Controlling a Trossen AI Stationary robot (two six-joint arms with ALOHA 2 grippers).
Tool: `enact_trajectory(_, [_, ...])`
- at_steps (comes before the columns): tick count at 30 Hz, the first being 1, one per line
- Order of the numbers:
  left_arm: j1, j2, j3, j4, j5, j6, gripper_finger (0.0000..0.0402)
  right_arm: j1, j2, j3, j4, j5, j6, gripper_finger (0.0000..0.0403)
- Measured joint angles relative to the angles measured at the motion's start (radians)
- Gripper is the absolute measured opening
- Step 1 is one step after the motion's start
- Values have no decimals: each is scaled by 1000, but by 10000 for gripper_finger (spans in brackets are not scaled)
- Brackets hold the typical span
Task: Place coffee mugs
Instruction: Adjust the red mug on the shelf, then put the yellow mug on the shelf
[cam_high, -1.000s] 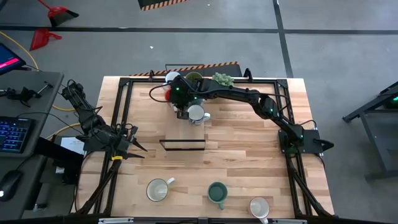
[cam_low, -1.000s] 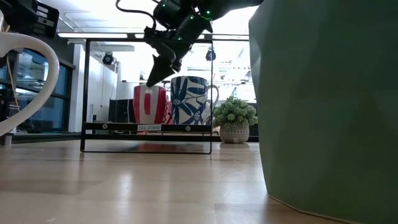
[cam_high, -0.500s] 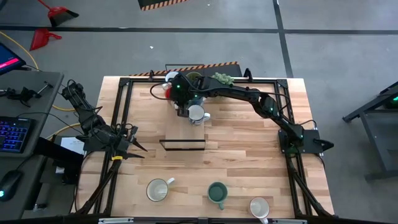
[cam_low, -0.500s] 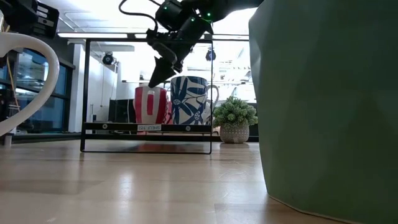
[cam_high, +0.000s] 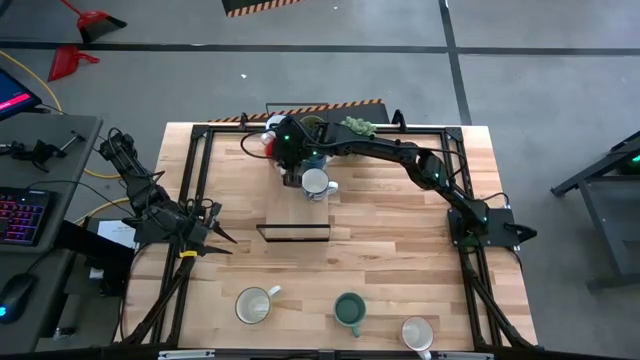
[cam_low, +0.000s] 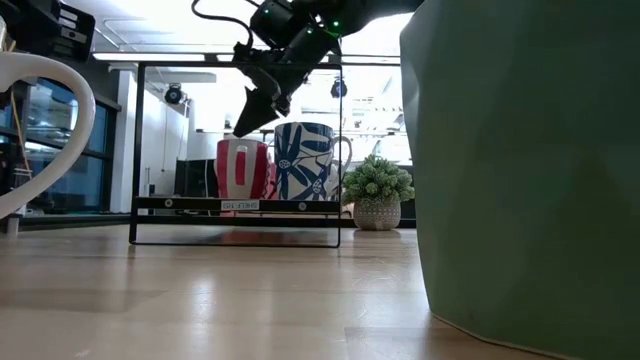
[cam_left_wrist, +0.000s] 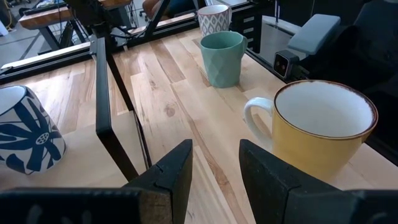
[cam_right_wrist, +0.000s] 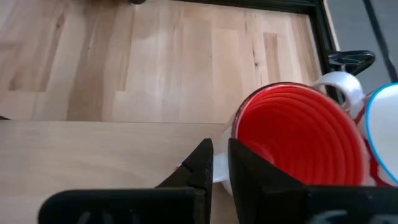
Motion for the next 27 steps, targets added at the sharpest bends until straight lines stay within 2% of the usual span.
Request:
enact_trajectory(4, [0, 0, 0, 0, 0, -1, 119, 21, 0, 0, -19, -49, 16, 28])
enact_trajectory(12, [0, 0, 0, 1, 0, -1, 119, 110, -47, -1, -126, -117, -120, 18])
enact_trajectory(17, [0, 0, 0, 7, 0, 0, 119, 138, -119, -1, -317, -117, -164, 3])
enact_trajectory(22, [0, 0, 0, 10, 0, 0, 119, 146, -194, 0, -585, -118, -164, 0])
enact_trajectory(27, [0, 0, 0, 54, -1, -1, 119, 142, -258, -1, -746, -133, -163, 0])
